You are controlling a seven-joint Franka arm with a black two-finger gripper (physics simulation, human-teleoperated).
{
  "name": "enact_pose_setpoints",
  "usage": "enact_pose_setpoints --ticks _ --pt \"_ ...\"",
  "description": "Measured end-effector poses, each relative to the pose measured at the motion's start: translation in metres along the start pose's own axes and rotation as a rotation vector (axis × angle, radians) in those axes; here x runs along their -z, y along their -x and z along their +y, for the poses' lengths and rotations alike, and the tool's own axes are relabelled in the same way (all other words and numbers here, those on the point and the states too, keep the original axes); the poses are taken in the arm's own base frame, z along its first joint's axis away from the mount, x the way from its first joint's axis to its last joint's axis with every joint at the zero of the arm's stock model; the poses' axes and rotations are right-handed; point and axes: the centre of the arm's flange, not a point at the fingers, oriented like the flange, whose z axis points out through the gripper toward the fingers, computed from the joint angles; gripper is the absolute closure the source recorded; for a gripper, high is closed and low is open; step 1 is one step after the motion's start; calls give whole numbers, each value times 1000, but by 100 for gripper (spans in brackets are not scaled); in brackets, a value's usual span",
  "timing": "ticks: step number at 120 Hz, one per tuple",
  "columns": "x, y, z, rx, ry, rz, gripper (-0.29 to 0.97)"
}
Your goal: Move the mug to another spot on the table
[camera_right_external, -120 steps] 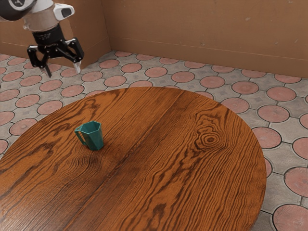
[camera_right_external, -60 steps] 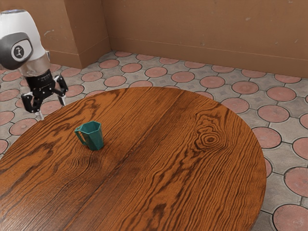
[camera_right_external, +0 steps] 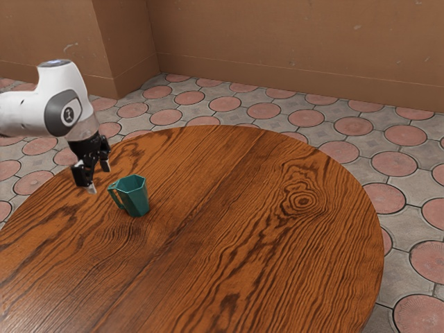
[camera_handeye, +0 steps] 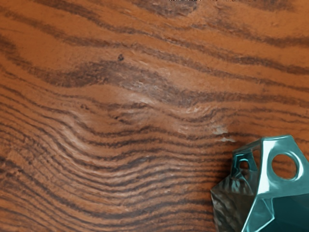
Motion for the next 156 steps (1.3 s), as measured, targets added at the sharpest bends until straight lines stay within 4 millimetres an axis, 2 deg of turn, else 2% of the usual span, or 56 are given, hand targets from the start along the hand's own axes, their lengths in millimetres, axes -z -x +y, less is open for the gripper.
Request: enact_pose_setpoints --ticks 13,24,42,60,92,104,129,156 --pt "-16 -15 6 90 -2 3 2" --pt "-30 -20 10 142 -5 6 2" --pt "-24 -19 26 191 54 -1 2" --pt "-38 -22 34 226 57 12 2" --pt "-51 -29 66 288 65 12 2" --pt "-63 -30 67 292 45 4 2" --pt "-72 -38 69 259 37 0 2" --pt "-86 -37 76 215 41 -2 2"
